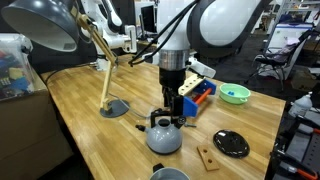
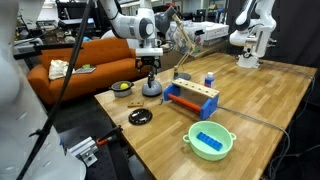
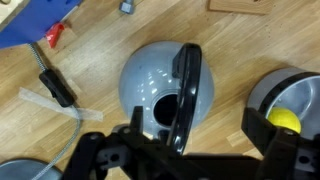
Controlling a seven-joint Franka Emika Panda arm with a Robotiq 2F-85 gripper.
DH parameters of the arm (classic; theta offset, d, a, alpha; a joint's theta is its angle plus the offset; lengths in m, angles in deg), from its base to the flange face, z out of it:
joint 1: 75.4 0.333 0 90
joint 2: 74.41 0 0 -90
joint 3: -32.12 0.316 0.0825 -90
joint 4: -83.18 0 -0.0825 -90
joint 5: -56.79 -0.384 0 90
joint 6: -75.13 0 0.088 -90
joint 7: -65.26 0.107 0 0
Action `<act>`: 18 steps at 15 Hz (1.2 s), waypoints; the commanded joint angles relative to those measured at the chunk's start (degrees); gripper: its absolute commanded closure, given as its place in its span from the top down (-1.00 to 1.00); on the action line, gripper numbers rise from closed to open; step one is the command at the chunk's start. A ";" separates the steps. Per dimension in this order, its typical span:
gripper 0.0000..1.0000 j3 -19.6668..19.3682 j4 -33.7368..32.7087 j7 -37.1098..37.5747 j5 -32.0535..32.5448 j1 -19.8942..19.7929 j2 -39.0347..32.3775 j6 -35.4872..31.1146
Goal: Move the grey teapot to the right
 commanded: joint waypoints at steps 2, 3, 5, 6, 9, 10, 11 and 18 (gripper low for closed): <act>1.00 0.79 -3.00 0.26 0.81 -1.03 -3.18 0.44; 1.00 0.69 -3.41 0.34 0.87 -1.06 -3.81 0.51; 1.00 0.54 -4.44 0.30 0.91 -1.22 -5.04 0.83; 0.93 0.53 -4.82 0.21 0.91 -1.34 -5.50 0.86; 0.39 0.51 -5.92 0.46 0.84 -1.52 -6.74 0.45; 0.28 0.39 -6.23 0.64 1.01 -1.46 -6.96 0.47; 0.11 0.30 -6.43 0.74 1.17 -1.41 -7.06 0.49; -0.85 0.12 -6.64 0.86 1.58 -1.32 -6.65 0.68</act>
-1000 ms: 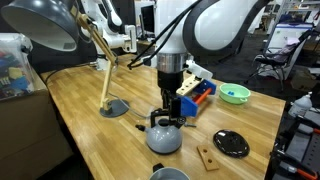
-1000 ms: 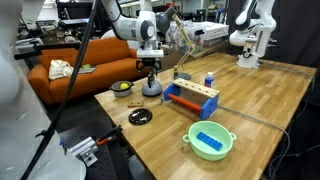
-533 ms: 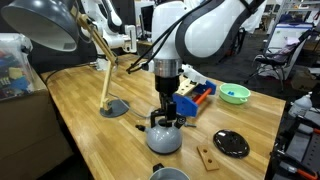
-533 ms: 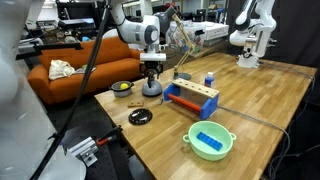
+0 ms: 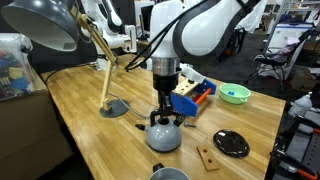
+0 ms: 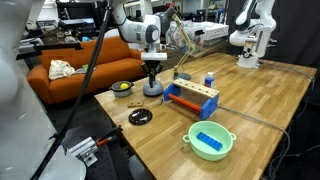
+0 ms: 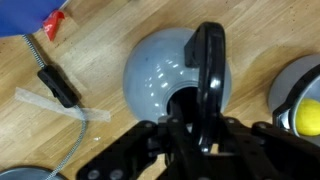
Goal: Move the grey teapot to the right
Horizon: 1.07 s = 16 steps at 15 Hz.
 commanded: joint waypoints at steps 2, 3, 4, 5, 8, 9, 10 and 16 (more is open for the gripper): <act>-1.00 0.11 -0.44 1.07 1.90 -0.25 0.26 0.64; -0.92 -0.02 -0.39 1.28 2.43 -0.12 0.50 0.60; -0.91 0.12 -0.11 1.25 2.58 -0.23 0.84 0.53; -0.91 0.18 0.05 1.27 2.69 -0.29 1.05 0.52; -0.91 0.25 0.46 1.40 3.00 -0.27 1.81 0.59; -0.91 0.25 0.64 1.54 3.02 -0.25 2.16 0.53; -0.91 0.35 0.96 1.66 2.84 -0.31 2.72 0.56; -0.91 0.78 4.44 3.64 1.83 -0.62 7.92 2.01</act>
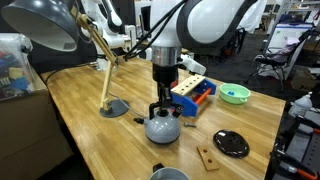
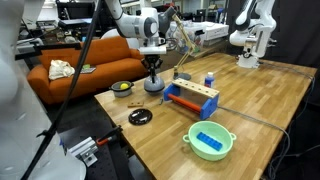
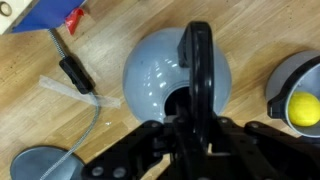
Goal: Move the grey teapot to the right
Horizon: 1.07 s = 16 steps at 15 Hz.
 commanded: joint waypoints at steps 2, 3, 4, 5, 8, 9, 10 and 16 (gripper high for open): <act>-0.91 0.69 5.11 3.15 -0.75 -0.83 6.22 1.46; -0.91 0.84 6.02 3.62 -1.14 -0.92 7.41 1.61; -0.91 0.88 6.96 4.09 -1.34 -0.94 8.59 1.60; -0.91 0.65 7.95 5.17 -1.23 -0.75 9.92 1.46; -0.91 -0.99 11.45 11.73 0.13 -0.11 14.14 0.85; -0.91 -1.43 12.75 14.09 0.08 -0.18 15.50 0.67; -0.91 -1.72 14.55 16.64 -1.22 -0.60 17.04 0.20; -0.91 -3.91 24.45 32.97 -3.36 -1.40 24.74 -0.84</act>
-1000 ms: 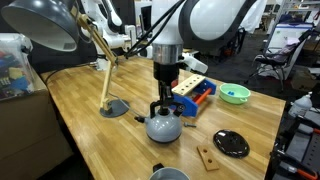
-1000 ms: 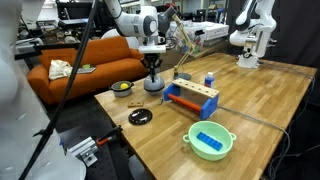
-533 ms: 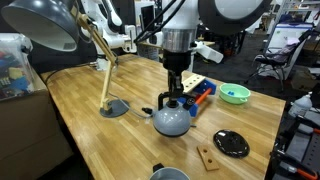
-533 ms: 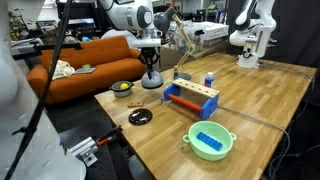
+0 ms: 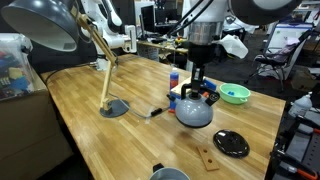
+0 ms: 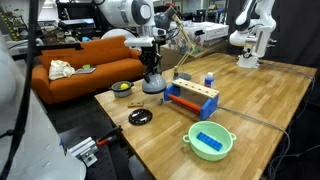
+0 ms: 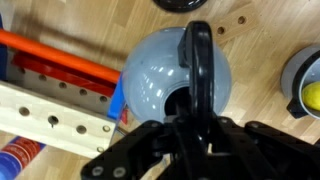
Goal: Move the grey teapot to the right
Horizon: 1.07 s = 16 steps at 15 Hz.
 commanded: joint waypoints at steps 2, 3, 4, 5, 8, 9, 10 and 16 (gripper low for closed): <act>-0.91 0.05 3.03 5.73 -0.39 -0.41 2.34 0.04; -0.64 0.11 3.89 6.56 -0.30 -0.41 3.09 0.06; -0.64 0.15 3.87 6.49 -0.30 -0.40 3.08 0.06; -0.64 0.16 3.73 6.46 -0.30 -0.38 2.87 0.06; -0.64 0.16 3.63 6.45 -0.30 -0.37 2.69 0.06; -0.64 0.15 3.63 6.45 -0.30 -0.38 2.68 0.06; -0.64 0.16 3.62 6.45 -0.30 -0.37 2.69 0.06; -0.91 1.05 3.96 5.77 -0.68 0.10 4.79 0.68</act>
